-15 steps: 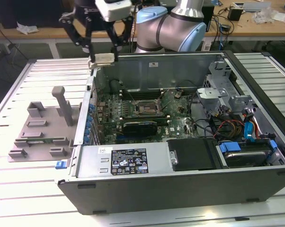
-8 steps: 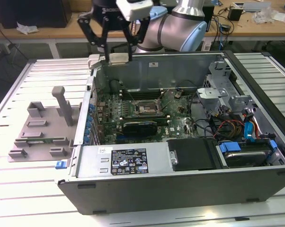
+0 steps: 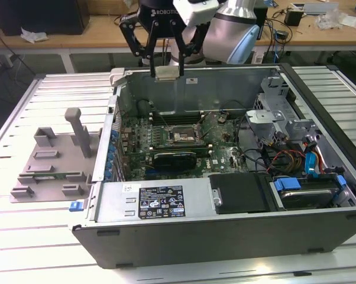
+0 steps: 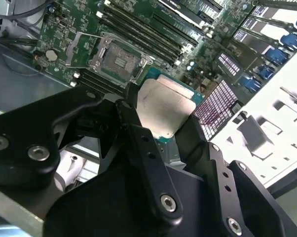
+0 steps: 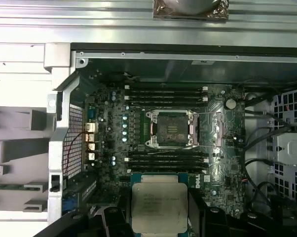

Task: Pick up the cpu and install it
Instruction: 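Pick up the cpu and move it towards the insertion slot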

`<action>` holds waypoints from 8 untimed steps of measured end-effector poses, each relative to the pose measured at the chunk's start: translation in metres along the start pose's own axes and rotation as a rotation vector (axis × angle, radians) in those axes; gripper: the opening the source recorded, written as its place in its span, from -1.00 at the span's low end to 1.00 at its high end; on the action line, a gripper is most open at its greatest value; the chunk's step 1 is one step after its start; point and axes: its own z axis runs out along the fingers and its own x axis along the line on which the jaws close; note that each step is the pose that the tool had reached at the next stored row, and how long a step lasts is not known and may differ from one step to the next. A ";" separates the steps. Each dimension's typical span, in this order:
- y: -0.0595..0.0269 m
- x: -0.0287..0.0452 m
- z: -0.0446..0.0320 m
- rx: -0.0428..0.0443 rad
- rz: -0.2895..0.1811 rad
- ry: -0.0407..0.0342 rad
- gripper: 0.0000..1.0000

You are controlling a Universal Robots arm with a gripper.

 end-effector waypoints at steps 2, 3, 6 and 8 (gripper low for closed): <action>-0.0004 -0.0008 0.0063 0.0004 0.000 0.0003 0.09; -0.0005 -0.0011 0.0079 0.0003 0.000 0.0002 0.09; -0.0009 -0.0057 0.0150 0.0003 0.000 0.0006 0.09; -0.0008 -0.0127 0.0217 0.0003 0.000 0.0026 0.09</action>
